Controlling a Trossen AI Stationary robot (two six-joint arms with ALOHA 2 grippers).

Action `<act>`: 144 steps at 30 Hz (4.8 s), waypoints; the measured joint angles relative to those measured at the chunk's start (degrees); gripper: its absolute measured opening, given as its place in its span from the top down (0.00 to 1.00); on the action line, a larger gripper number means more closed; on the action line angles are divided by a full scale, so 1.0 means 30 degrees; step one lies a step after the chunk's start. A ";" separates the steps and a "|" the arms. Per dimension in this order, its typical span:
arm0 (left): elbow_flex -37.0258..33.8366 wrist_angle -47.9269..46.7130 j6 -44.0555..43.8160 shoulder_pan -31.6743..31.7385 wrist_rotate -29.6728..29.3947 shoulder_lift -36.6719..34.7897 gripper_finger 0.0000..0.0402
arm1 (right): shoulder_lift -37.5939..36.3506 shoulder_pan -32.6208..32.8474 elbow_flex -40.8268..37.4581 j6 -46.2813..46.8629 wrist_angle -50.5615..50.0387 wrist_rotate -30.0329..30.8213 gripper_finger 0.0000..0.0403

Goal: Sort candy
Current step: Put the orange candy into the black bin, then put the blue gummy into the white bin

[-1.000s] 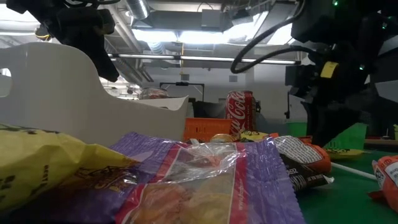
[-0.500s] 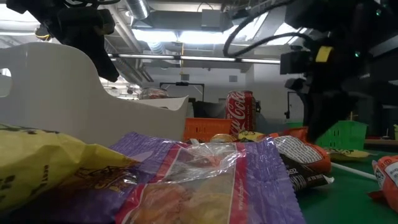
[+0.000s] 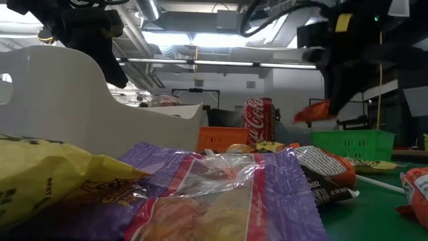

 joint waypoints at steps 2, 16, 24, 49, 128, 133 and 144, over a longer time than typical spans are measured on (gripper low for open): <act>0.0000 0.0000 0.0000 0.0000 0.0000 0.0000 0.70 | -0.0035 0.0000 0.0633 -0.0288 -0.1081 0.0930 0.94; 0.0000 0.0449 -0.0373 -0.0134 0.3292 -0.0007 0.70 | -0.0073 -0.3076 0.1577 -0.2081 -0.3594 0.7130 0.94; 0.0000 -0.0512 -0.4669 -0.1413 0.9325 -0.0007 0.70 | -0.0066 -0.6789 0.1577 -0.2858 -0.3175 0.5303 0.94; -0.0007 -0.1977 -1.2769 -0.8977 1.0061 0.0539 0.70 | -0.0066 -1.1271 0.1577 -0.3135 -0.2279 0.1379 0.94; 0.0007 -0.2453 -1.8439 -1.3974 1.1182 0.9304 0.98 | -0.0051 -1.1256 0.1574 -0.3568 -0.1656 0.1573 0.53; 0.0007 -0.2232 -1.8486 -1.3952 1.1202 0.9082 1.00 | -0.0051 -1.1256 0.1577 -0.3568 -0.1656 0.1573 0.53; 0.0044 -0.2213 -1.8520 -1.3543 0.9821 0.6650 1.00 | -0.0051 -1.1256 0.1569 -0.3568 -0.1945 0.1573 0.53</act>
